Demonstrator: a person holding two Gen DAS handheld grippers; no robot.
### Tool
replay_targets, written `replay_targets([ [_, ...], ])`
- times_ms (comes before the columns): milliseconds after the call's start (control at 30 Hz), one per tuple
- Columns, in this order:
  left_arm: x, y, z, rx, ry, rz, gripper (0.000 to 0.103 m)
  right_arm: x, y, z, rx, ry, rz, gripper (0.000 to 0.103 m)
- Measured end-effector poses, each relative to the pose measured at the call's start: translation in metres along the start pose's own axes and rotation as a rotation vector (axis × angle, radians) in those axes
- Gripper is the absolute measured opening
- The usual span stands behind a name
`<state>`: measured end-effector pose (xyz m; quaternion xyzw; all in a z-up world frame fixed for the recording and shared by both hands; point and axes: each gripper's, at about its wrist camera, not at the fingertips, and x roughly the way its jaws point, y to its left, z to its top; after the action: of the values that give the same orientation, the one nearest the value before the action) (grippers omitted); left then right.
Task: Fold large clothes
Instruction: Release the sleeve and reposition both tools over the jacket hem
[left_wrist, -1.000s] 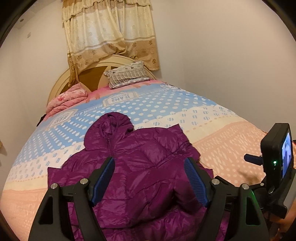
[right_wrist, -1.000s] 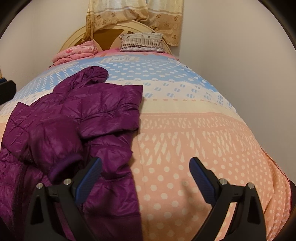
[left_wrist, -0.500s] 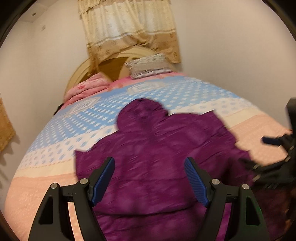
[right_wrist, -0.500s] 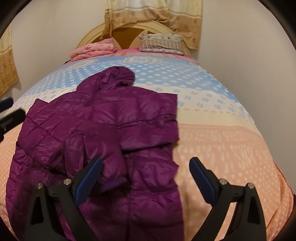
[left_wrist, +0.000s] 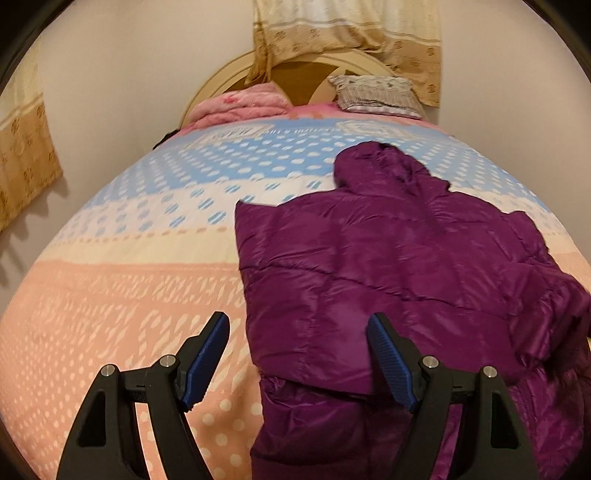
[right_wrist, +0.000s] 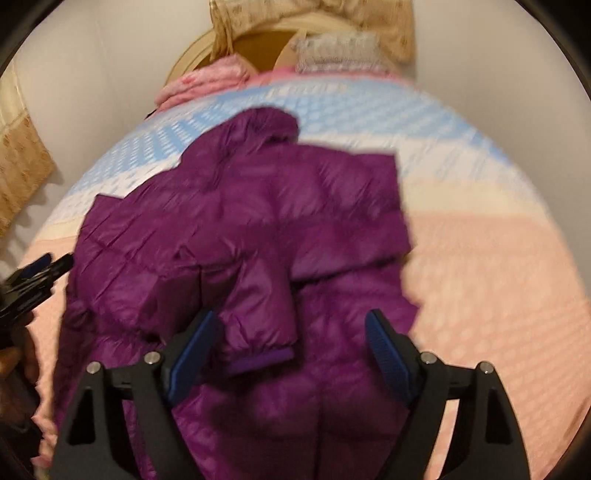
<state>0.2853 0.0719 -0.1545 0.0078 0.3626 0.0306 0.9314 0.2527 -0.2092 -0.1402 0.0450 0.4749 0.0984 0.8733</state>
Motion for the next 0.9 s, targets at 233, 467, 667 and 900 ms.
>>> replay_targets([
  [233, 0.004, -0.001, -0.003, 0.000, 0.008, -0.008, 0.078, 0.002, -0.005, 0.005, -0.014, 0.009, -0.043, 0.011],
  [467, 0.003, 0.007, 0.004, -0.013, 0.008, 0.002, 0.078, -0.017, -0.030, 0.022, -0.051, -0.051, -0.234, 0.009],
  [667, 0.004, 0.003, 0.017, -0.003, -0.004, 0.000, 0.078, -0.001, -0.048, 0.023, -0.044, 0.014, -0.305, 0.020],
  [900, 0.009, -0.006, 0.046, -0.024, -0.045, 0.019, 0.078, -0.044, -0.026, 0.033, 0.019, -0.160, -0.318, 0.051],
])
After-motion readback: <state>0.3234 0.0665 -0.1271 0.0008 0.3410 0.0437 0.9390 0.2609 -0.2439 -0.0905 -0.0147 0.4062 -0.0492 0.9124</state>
